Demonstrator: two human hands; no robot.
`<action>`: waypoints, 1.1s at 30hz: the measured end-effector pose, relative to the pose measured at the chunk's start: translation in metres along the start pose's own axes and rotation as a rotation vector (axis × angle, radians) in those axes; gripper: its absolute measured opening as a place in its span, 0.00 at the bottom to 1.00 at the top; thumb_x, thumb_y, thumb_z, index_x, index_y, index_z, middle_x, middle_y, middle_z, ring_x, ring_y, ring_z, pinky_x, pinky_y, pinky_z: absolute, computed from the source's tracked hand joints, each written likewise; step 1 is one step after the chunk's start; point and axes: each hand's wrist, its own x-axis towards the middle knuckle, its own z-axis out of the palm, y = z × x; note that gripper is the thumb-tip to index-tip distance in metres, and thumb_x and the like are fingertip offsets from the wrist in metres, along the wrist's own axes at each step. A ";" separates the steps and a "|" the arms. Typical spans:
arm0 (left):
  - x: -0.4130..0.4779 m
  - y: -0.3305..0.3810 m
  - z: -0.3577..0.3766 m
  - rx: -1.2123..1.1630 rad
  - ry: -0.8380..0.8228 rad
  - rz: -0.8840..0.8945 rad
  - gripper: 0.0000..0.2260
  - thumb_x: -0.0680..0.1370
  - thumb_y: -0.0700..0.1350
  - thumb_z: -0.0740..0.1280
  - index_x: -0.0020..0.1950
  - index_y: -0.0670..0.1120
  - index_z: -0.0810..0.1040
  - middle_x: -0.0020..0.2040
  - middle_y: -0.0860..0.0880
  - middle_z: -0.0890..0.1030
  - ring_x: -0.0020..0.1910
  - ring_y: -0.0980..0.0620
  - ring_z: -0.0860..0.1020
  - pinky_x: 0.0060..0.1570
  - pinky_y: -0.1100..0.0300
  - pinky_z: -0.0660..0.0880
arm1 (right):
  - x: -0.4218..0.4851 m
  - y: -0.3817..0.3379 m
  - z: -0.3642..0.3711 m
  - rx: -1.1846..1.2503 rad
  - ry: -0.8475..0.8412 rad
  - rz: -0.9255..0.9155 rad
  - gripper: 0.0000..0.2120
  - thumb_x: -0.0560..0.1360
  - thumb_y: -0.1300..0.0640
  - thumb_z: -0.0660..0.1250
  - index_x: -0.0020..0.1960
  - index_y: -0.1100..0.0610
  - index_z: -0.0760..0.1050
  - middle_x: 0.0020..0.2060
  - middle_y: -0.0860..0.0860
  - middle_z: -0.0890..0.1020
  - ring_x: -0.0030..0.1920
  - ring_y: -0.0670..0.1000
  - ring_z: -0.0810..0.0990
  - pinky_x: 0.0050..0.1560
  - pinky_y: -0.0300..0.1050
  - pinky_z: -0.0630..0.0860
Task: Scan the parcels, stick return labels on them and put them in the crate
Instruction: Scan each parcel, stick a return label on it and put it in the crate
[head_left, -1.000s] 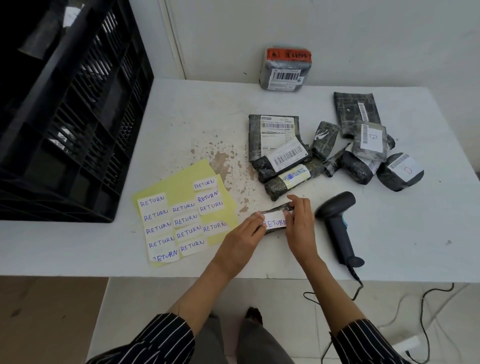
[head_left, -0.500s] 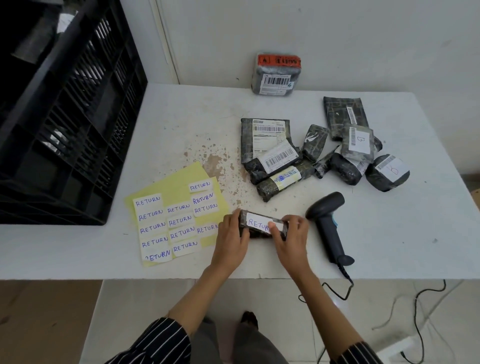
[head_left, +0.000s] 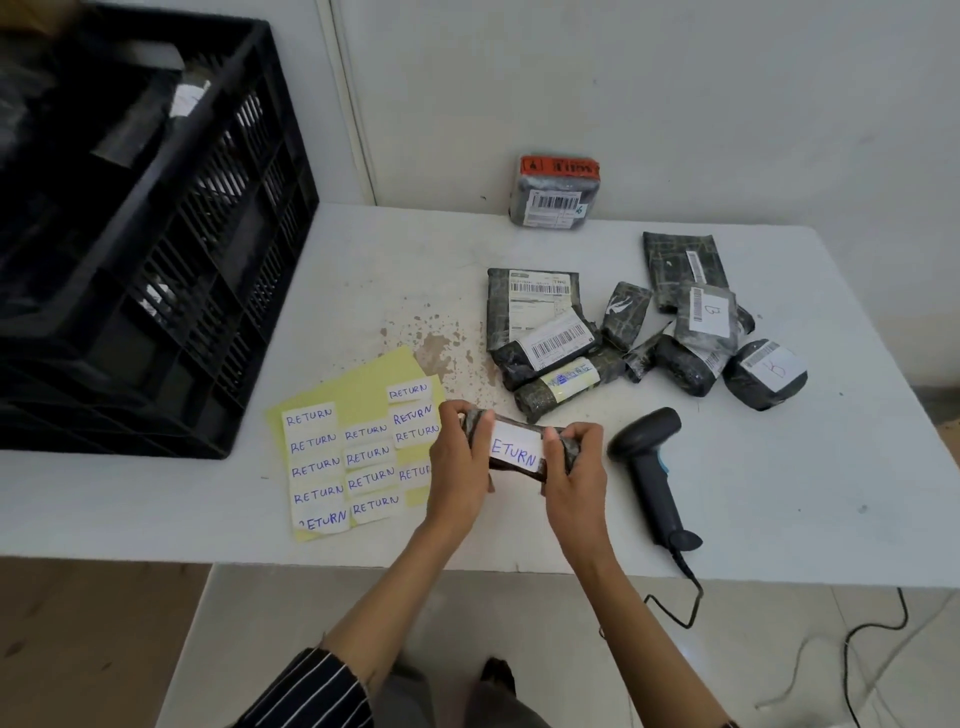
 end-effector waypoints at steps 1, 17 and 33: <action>0.002 0.006 -0.005 -0.012 0.030 0.011 0.06 0.81 0.48 0.58 0.53 0.46 0.64 0.42 0.42 0.76 0.31 0.54 0.75 0.21 0.64 0.71 | 0.001 -0.007 0.002 0.016 -0.026 -0.011 0.04 0.81 0.56 0.57 0.47 0.52 0.64 0.40 0.53 0.75 0.35 0.48 0.73 0.32 0.40 0.72; 0.052 0.136 -0.172 -0.472 0.262 0.101 0.28 0.72 0.39 0.72 0.68 0.43 0.64 0.55 0.44 0.79 0.46 0.54 0.82 0.49 0.55 0.79 | 0.023 -0.180 0.116 0.490 -0.338 -0.105 0.07 0.77 0.64 0.64 0.42 0.57 0.68 0.42 0.56 0.78 0.42 0.50 0.78 0.40 0.43 0.77; 0.303 0.200 -0.385 0.406 0.332 0.201 0.09 0.80 0.44 0.61 0.48 0.40 0.77 0.47 0.41 0.78 0.50 0.43 0.74 0.44 0.58 0.64 | 0.116 -0.243 0.327 -0.201 -0.324 -0.526 0.17 0.78 0.55 0.63 0.66 0.53 0.67 0.65 0.49 0.68 0.66 0.48 0.66 0.68 0.43 0.63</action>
